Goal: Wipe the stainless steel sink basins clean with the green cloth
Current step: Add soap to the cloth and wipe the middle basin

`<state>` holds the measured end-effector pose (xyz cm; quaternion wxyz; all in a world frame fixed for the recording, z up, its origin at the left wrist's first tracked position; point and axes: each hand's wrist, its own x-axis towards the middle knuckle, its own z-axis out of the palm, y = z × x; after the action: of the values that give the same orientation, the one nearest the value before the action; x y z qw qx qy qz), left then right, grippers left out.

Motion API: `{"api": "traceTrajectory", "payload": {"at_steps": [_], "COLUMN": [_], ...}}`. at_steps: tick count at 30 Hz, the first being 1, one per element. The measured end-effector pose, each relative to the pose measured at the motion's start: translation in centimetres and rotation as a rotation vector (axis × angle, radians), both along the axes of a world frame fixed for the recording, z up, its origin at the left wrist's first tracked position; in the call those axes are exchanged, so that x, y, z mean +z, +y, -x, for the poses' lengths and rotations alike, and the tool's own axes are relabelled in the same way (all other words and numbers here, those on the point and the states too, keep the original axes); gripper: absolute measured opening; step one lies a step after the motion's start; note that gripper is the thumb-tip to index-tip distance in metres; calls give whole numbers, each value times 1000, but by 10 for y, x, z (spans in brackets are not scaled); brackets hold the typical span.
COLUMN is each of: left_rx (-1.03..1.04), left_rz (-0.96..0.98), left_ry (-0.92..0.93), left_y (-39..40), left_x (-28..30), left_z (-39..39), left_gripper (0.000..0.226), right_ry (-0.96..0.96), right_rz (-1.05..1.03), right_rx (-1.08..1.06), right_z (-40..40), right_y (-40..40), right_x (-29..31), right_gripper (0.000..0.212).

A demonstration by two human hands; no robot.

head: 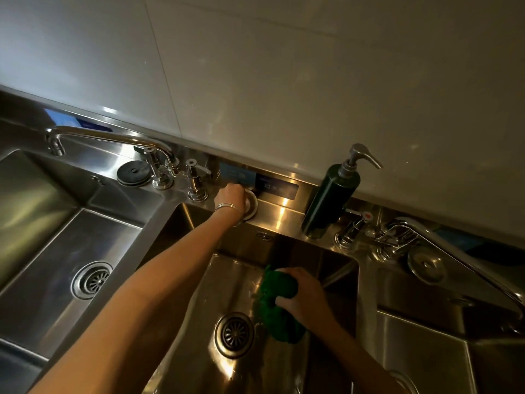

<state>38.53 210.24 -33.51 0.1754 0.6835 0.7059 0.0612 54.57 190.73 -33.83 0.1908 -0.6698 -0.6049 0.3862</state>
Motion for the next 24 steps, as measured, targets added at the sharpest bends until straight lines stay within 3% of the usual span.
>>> {"api": "traceTrajectory", "payload": {"at_steps": [5, 12, 15, 18, 21, 24], "left_rx": [-16, -35, -67, -244, -405, -519], "left_rz": [-24, -122, -171, -234, -218, -150], "left_ry": [51, -130, -46, 94, 311, 369], "left_y": [-1, -38, -92, -141, -157, -157], "left_x": [-3, -5, -9, -17, -33, -48], "left_z": [3, 40, 81, 133, 187, 224], "left_gripper": [12, 32, 32, 32, 51, 68], "right_ry": [21, 58, 120, 246, 441, 668], "right_rz": [20, -12, 30, 92, 197, 371], "right_rx": [8, -4, -59, -158, -358, -584], "right_z": [7, 29, 43, 58, 73, 98], "right_y": [8, 20, 27, 31, 36, 49], "right_x": [0, -2, -7, -10, -23, -32], "right_gripper": [53, 53, 52, 50, 50, 52]}}
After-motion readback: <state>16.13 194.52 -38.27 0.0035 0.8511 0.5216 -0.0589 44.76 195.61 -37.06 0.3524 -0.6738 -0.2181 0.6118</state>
